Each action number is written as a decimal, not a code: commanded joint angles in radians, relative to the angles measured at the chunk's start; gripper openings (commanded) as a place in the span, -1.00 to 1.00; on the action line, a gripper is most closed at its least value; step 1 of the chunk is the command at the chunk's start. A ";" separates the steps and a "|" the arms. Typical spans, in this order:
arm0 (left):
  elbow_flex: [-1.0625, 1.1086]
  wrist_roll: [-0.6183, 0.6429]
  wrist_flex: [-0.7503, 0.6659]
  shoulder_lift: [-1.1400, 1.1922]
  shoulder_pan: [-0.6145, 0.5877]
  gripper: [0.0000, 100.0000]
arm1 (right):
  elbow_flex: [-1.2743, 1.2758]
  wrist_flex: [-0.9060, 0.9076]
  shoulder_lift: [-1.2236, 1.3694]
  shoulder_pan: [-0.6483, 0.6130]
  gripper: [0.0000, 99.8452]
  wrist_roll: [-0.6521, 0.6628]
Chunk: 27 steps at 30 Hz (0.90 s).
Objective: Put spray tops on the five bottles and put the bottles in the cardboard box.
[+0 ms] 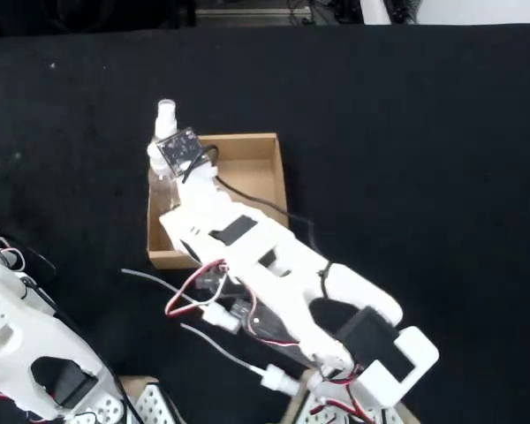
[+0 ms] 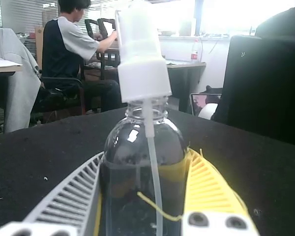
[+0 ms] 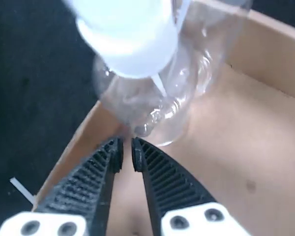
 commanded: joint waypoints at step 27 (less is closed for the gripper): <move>-0.005 -0.002 -0.031 0.002 -0.007 -0.94 | 0.159 0.107 -0.409 0.023 -0.97 0.002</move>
